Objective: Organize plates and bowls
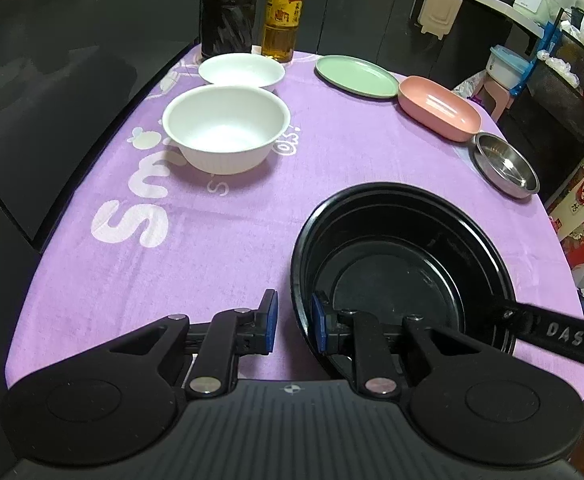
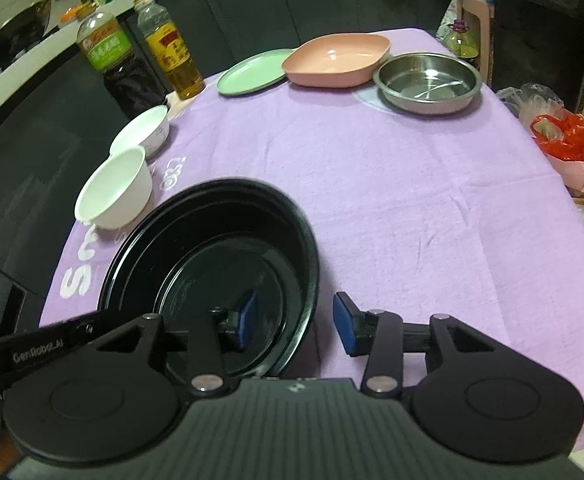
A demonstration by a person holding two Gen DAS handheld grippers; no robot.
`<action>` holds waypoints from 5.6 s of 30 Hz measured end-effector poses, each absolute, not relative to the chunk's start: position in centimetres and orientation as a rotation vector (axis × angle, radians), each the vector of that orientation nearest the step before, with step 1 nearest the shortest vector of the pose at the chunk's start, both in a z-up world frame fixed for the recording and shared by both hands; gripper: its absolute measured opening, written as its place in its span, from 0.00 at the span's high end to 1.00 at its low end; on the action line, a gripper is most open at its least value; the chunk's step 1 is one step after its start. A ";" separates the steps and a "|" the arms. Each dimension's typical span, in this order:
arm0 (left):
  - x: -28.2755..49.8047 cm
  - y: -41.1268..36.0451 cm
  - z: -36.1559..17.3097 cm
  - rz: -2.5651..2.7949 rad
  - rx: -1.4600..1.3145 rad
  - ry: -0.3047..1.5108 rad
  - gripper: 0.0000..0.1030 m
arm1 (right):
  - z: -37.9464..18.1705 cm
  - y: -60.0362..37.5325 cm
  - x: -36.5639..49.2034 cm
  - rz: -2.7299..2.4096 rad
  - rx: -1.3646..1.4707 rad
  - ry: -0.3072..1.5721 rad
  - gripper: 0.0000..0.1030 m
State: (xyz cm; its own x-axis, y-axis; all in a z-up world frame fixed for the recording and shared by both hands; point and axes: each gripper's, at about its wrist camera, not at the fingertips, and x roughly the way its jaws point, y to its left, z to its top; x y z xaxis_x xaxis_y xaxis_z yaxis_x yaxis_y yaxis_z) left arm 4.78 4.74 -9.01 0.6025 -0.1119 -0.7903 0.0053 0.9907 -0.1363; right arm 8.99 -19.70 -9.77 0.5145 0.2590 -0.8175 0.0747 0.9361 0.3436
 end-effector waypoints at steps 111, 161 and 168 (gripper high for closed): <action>12.3 8.1 -5.2 -0.032 -0.174 0.802 0.91 | -5.7 -10.8 17.7 0.336 0.211 0.990 0.88; 6.2 1.3 -7.9 -0.173 -0.078 0.946 0.88 | -8.2 -19.3 9.6 0.262 0.367 1.024 0.85; 6.3 1.4 -8.3 -0.168 -0.075 0.958 0.88 | -8.6 -19.1 9.7 0.255 0.358 1.034 0.85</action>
